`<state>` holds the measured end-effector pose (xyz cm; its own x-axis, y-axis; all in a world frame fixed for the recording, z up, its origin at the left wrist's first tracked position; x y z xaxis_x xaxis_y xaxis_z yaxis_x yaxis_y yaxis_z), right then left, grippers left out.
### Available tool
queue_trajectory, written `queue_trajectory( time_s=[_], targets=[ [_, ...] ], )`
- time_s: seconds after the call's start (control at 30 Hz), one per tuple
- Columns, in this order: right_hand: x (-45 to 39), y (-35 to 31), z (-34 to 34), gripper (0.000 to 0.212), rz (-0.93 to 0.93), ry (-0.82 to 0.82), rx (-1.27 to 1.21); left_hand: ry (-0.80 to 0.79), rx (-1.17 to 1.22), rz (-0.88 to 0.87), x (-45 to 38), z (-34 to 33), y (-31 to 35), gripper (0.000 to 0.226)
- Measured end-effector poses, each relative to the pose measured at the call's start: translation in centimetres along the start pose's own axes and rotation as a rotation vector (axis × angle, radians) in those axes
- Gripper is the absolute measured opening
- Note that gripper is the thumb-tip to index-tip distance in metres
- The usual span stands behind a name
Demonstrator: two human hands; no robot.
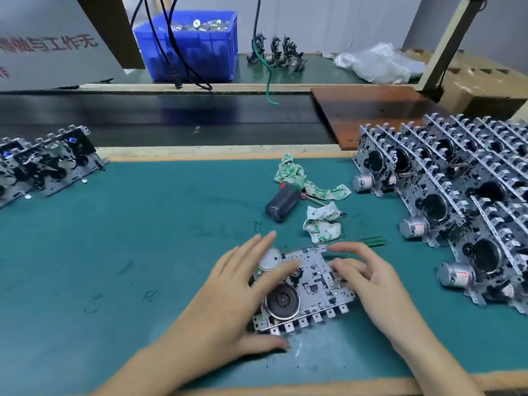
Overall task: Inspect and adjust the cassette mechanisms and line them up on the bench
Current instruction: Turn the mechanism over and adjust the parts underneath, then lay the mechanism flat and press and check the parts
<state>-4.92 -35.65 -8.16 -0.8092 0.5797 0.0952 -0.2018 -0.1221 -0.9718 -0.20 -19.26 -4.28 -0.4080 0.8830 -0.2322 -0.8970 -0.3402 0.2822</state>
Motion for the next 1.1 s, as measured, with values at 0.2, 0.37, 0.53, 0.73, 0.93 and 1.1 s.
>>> queue_trajectory(
  time_s=[0.2,0.37,0.53,0.73,0.93,1.1],
  targets=[
    [0.1,-1.9,-0.1,0.011,0.213,0.026,0.222,0.008,0.425,0.137,-1.2,-0.6,-3.9,0.103],
    [-0.2,-2.0,0.0,0.01,0.266,0.079,0.224,0.038,0.5,0.14,-1.1,-1.0,-4.8,0.099],
    [-0.5,-1.0,0.4,0.01,0.234,0.103,0.165,0.033,0.501,0.171,-0.8,-1.1,-4.5,0.11],
    [-0.1,-1.1,0.3,0.012,0.276,0.116,0.207,0.101,0.263,0.123,-1.6,-0.1,-3.5,0.107],
    [0.0,-1.1,0.3,0.006,0.271,0.119,0.213,0.047,0.386,0.173,-1.0,-1.0,-4.5,0.118],
    [0.1,-1.3,0.3,0.008,0.279,0.125,0.214,0.054,0.441,0.187,-0.7,-1.4,-4.6,0.115]
  ],
)
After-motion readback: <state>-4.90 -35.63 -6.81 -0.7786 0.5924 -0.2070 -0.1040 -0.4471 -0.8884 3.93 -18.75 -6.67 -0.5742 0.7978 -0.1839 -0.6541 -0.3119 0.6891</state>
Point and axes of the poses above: each hand's wrist, its own x-axis away from the middle knuckle, its own z-axis out of the back of the hand, y = z × x, the point moved 10 cm from there along -x, towards the middle knuckle, and after that the axes turned 6 degrees about y, right-handed, at the moved point
